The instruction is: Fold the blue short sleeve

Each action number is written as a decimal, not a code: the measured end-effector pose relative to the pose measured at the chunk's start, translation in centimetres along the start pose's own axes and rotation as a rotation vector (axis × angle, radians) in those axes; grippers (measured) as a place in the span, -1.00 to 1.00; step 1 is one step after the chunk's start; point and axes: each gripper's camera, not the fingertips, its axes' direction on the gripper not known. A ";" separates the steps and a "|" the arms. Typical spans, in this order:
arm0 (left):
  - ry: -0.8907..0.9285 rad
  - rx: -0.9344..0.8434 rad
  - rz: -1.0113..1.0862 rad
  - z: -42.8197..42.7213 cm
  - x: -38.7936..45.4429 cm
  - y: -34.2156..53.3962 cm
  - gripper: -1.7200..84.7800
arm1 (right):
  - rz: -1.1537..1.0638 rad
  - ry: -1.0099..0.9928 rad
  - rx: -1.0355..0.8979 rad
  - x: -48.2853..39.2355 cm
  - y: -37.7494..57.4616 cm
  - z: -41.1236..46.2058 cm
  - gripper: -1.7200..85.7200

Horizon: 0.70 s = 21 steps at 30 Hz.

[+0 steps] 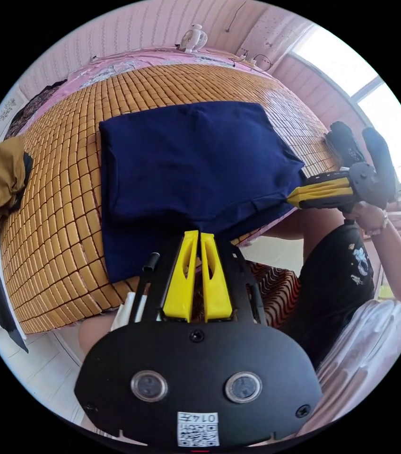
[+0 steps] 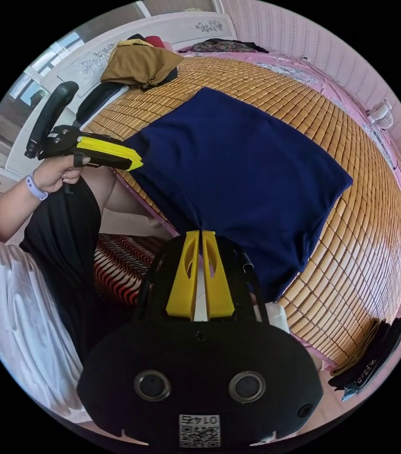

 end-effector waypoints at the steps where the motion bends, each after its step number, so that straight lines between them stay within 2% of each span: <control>1: -0.013 -0.044 -0.009 1.1 0.1 0.1 -0.98 | -0.005 -0.009 -0.015 -0.1 -0.4 0.7 -0.98; 6: 0.025 -0.056 -0.036 1.5 0.1 0.8 -0.94 | -0.056 0.026 -0.075 -1.3 -1.9 3.0 -0.98; 11: -0.037 0.085 0.039 -0.8 2.4 1.9 -0.94 | -0.207 0.008 -0.185 -1.7 -3.3 1.7 -0.98; 16: 0.105 0.197 0.178 2.1 6.8 -0.3 -0.97 | -0.163 0.146 -0.084 1.0 -9.6 0.4 -0.98; 21: 0.064 0.144 0.175 6.8 9.1 -1.9 -0.98 | -0.051 0.157 -0.008 4.1 -17.3 1.4 -0.97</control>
